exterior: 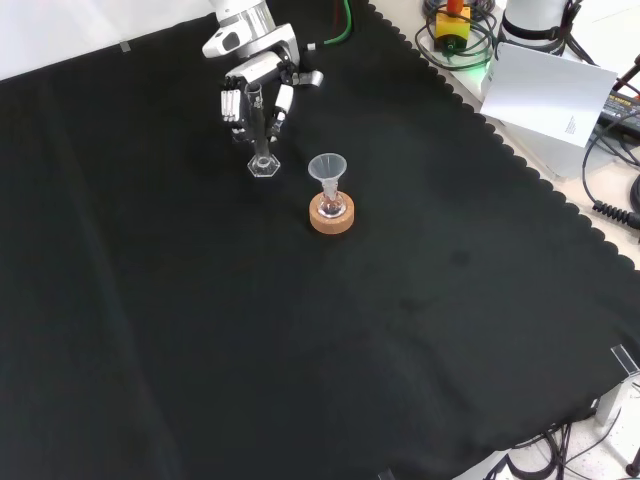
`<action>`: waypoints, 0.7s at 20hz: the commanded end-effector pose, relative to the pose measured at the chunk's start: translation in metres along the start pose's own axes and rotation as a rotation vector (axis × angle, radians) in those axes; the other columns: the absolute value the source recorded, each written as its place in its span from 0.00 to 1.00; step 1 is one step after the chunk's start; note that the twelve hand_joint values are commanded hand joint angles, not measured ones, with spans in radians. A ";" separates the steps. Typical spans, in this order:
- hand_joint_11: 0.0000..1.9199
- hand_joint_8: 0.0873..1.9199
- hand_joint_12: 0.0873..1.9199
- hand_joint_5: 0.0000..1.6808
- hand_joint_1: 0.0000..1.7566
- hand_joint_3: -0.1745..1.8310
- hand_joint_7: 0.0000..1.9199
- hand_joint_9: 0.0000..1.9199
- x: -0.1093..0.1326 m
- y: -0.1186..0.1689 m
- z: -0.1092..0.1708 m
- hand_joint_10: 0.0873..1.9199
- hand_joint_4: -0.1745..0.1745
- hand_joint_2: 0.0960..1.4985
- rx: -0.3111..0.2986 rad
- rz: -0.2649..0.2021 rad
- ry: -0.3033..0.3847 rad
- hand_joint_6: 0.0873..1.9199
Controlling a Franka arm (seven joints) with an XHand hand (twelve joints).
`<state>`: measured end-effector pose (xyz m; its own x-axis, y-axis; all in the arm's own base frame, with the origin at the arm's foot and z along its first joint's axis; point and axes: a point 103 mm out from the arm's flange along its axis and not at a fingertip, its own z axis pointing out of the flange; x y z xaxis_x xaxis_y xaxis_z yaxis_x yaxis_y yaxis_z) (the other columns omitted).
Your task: Put the graduated cylinder back on the table.
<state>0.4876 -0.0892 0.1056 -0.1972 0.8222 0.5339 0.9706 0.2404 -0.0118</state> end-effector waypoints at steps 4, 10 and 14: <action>0.51 0.26 0.49 0.55 0.61 0.00 0.48 0.68 -0.004 -0.002 -0.002 0.00 0.45 0.65 0.014 0.010 0.010 0.30; 0.46 0.28 0.53 0.47 0.59 0.00 0.43 0.64 -0.006 -0.003 -0.002 0.00 0.40 0.64 0.024 0.028 0.024 0.34; 0.38 0.30 0.59 0.36 0.56 0.00 0.38 0.59 -0.005 -0.004 -0.002 0.00 0.36 0.62 0.044 0.028 0.019 0.36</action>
<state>0.4856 -0.0962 0.1048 -0.1693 0.8177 0.5503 0.9708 0.2346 -0.0499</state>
